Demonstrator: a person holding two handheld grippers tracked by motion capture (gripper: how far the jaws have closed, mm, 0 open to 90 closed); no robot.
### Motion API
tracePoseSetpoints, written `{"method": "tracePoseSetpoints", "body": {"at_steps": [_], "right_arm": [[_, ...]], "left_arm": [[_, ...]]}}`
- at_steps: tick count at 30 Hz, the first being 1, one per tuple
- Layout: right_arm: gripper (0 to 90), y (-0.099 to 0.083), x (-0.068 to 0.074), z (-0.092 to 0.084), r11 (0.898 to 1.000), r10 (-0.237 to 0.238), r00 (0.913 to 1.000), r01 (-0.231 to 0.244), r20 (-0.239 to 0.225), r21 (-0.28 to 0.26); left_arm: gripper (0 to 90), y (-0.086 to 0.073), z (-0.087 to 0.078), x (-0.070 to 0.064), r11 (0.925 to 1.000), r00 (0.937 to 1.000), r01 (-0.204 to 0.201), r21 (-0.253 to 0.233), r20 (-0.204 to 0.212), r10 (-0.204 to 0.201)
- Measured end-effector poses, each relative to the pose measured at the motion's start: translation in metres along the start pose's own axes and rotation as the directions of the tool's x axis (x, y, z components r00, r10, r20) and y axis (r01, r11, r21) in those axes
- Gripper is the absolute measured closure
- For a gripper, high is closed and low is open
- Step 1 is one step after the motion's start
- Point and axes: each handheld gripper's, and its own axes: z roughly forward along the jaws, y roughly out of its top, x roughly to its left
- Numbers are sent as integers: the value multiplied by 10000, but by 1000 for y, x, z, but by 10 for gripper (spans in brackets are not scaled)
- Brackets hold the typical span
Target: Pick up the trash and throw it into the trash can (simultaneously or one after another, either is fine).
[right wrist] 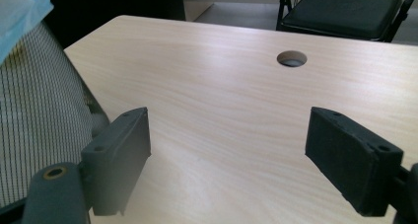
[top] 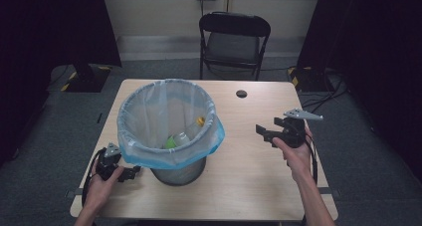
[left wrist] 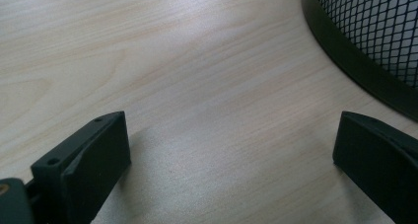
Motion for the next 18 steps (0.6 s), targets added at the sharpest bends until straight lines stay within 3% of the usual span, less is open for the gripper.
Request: {"method": "tracePoseSetpoints", "body": {"at_steps": [7,12,18], "right_arm": [[162,-21,-6,0,9989,176,9998,-180,94,425],[157,-37,-7,5,9930,-427,9978,368,506,1121],[161,-55,-10,12,9865,-254,9985,170,494,1630]], "left_arm": [[4,0,0,0,10000,10000,11,-10,-1,-11],[4,0,0,0,10000,10000,19,-9,-7,-19],[4,0,0,0,10000,10000,9,1,-9,-9]]}}
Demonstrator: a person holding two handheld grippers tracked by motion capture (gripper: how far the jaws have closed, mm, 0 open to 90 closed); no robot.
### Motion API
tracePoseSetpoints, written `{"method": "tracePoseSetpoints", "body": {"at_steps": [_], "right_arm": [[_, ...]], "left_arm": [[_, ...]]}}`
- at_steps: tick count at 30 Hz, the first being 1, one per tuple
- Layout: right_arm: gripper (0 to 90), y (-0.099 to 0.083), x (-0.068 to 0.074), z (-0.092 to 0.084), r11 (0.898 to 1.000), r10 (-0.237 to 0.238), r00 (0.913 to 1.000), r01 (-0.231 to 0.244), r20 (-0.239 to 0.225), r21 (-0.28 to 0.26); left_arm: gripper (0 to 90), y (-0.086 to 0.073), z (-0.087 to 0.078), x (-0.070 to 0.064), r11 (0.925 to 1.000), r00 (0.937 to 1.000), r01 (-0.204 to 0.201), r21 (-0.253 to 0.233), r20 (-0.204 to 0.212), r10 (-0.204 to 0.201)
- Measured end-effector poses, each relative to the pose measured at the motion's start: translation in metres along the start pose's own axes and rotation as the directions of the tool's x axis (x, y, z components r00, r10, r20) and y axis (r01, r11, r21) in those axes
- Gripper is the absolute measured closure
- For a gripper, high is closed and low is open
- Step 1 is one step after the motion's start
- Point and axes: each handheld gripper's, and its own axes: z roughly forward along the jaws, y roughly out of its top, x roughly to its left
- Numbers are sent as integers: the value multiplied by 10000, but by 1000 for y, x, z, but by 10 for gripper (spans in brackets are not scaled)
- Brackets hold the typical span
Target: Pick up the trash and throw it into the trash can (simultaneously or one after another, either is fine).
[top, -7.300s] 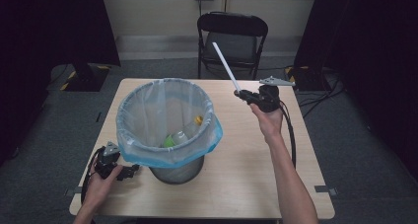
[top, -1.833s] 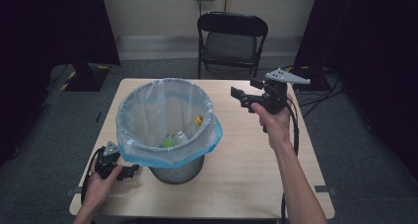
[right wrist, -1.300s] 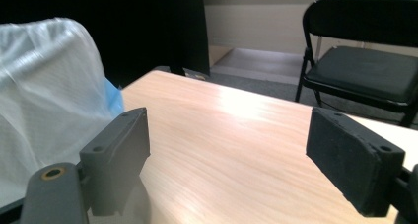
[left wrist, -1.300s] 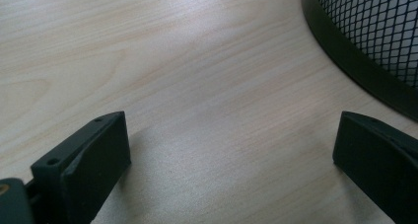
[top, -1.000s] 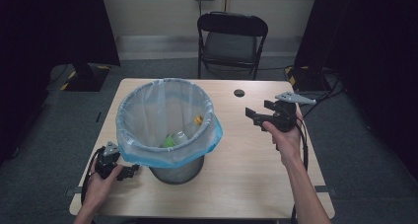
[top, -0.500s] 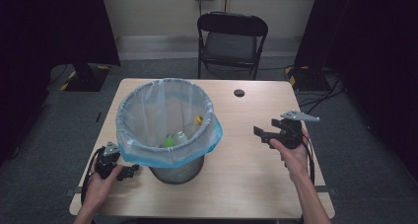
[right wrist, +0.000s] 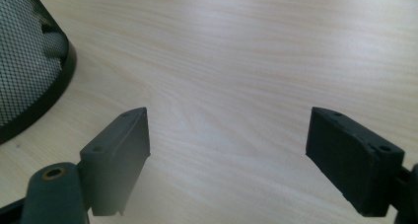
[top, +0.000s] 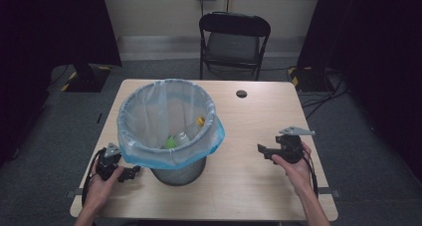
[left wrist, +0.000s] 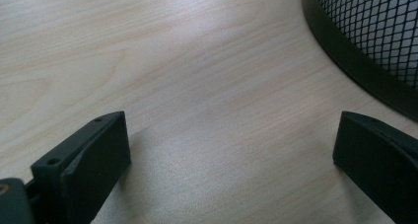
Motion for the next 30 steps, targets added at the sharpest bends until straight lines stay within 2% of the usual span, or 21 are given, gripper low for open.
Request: {"method": "tracePoseSetpoints", "body": {"at_steps": [6,10,12,16,20,22,24,28,30], "right_arm": [[161,-13,0,8,9981,-129,9999,124,86,598],[169,-25,-4,15,9954,22,9998,-41,198,957],[170,-30,-5,17,9942,-27,9992,-15,395,1079],[173,-39,-9,23,9897,234,9988,-293,435,1399],[171,-42,-8,24,9909,87,9981,-168,610,1339],[168,-44,-5,25,9919,-167,9966,63,810,1267],[157,-48,-1,26,9916,-671,9921,545,1061,1171],[153,-52,0,26,9949,-658,9909,561,1176,836],[151,-52,0,26,9947,-681,9906,583,1189,844]], "left_arm": [[4,0,0,0,10000,10000,7,-1,-6,-7],[4,0,0,0,10000,10000,6,-3,-5,-6],[4,0,0,0,10000,10000,4,0,-7,-4],[4,0,0,0,10000,10000,6,0,-6,-6],[4,0,0,0,10000,10000,5,0,-5,-5],[4,0,0,0,10000,10000,6,-2,-6,-6],[4,0,0,0,10000,10000,9,-2,-6,-9],[4,0,0,0,10000,10000,3,1,-5,-3],[4,0,0,0,10000,10000,4,1,-4,-4]]}}
